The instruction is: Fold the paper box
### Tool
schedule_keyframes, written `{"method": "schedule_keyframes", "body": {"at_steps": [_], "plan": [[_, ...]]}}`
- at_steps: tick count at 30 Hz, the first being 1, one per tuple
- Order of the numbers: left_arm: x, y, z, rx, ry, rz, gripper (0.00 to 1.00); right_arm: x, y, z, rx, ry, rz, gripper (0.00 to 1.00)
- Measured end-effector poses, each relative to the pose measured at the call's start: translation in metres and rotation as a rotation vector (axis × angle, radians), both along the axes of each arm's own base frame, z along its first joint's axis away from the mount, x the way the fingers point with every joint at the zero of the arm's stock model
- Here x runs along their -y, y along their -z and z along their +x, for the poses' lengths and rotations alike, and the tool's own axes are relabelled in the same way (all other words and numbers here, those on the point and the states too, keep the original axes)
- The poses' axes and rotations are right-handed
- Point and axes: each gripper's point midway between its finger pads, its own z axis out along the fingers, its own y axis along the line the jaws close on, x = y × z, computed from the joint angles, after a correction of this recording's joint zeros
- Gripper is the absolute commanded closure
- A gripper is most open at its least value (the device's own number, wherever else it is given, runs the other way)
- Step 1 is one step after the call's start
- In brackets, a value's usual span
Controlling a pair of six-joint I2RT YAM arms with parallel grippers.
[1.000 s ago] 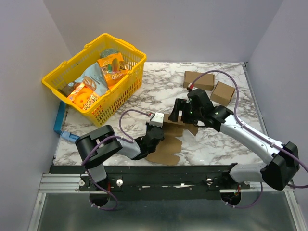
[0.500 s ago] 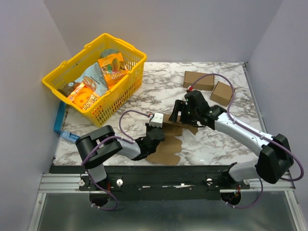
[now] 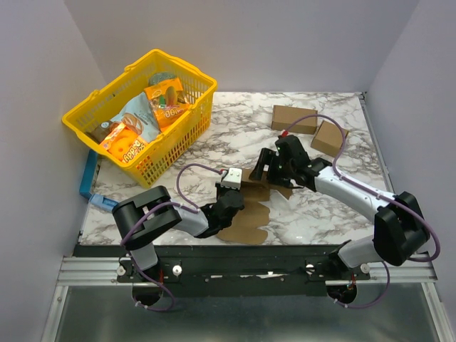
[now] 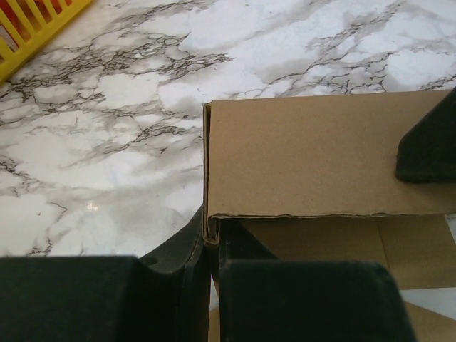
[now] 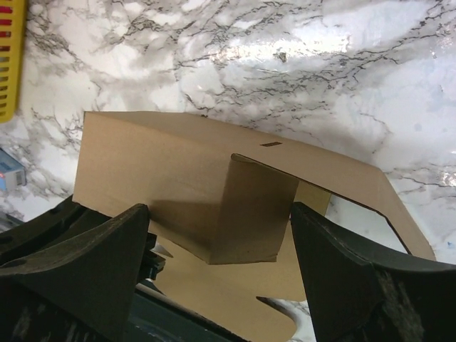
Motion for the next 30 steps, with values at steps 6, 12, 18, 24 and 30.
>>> {"method": "schedule_keyframes", "body": {"at_steps": [6, 12, 18, 24, 30], "plan": [[-0.001, 0.0, 0.0, 0.004, -0.012, 0.007, 0.98, -0.011, -0.004, -0.002, -0.028, -0.002, 0.088, 0.16], [-0.002, 0.0, -0.002, 0.006, -0.017, 0.014, 0.98, -0.02, -0.007, 0.001, -0.052, 0.022, 0.176, 0.27], [-0.001, 0.0, -0.003, 0.006, -0.02, 0.011, 0.98, -0.021, -0.006, 0.005, -0.073, 0.07, 0.243, 0.36], [-0.001, 0.001, -0.004, 0.004, -0.024, 0.001, 0.98, -0.026, -0.008, 0.005, -0.098, 0.099, 0.319, 0.43], [-0.002, 0.001, -0.003, 0.005, -0.032, 0.002, 0.98, -0.028, -0.007, 0.006, -0.115, 0.122, 0.368, 0.53]]}}
